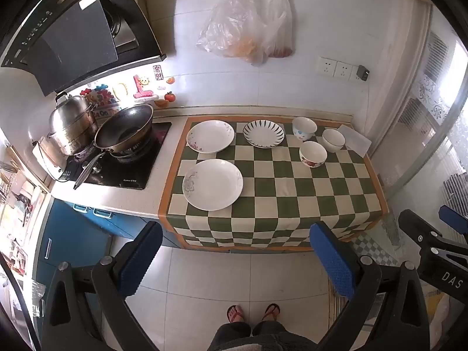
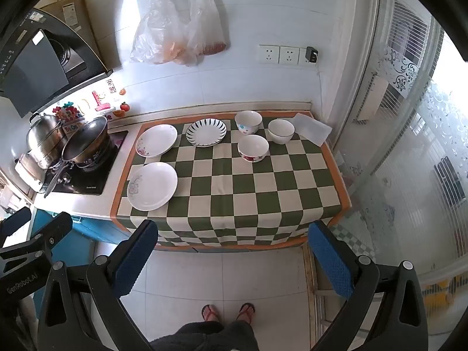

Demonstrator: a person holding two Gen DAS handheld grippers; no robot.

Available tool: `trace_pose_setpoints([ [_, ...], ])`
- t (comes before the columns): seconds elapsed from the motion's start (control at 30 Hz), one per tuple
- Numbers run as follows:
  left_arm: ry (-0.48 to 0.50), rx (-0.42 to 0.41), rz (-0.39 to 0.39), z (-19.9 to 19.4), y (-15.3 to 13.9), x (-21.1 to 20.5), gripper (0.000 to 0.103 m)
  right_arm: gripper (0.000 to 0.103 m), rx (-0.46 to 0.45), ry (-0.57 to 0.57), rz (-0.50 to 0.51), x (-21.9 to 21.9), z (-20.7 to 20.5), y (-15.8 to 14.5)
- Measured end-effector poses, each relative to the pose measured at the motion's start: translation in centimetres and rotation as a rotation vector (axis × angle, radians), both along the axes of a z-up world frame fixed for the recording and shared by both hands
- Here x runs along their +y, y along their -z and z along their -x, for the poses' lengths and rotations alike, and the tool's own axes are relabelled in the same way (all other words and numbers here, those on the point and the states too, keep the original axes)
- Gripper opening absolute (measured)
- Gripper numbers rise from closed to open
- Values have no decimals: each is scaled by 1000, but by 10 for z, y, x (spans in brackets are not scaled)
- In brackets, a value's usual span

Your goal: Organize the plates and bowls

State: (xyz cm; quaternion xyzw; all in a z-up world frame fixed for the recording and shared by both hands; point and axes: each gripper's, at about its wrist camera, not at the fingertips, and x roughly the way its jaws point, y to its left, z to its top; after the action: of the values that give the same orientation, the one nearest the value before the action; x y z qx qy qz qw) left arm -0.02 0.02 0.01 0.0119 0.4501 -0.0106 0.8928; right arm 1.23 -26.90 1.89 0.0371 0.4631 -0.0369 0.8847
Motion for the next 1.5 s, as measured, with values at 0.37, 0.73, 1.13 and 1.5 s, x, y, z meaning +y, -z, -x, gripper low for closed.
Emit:
trace_pose_setpoints([
  [0.37, 0, 10, 6, 0, 0, 0, 103, 103, 7, 0, 5, 3, -4, 3],
  [0.73, 0, 13, 7, -6, 3, -9, 103, 103, 4, 3, 5, 0, -8, 5],
  [1.13, -1, 13, 5, -6, 4, -12, 103, 103, 1, 5, -7, -2, -7, -1],
  [1.5, -1, 13, 7, -7, 5, -13, 103, 103, 2, 5, -8, -2, -8, -3],
])
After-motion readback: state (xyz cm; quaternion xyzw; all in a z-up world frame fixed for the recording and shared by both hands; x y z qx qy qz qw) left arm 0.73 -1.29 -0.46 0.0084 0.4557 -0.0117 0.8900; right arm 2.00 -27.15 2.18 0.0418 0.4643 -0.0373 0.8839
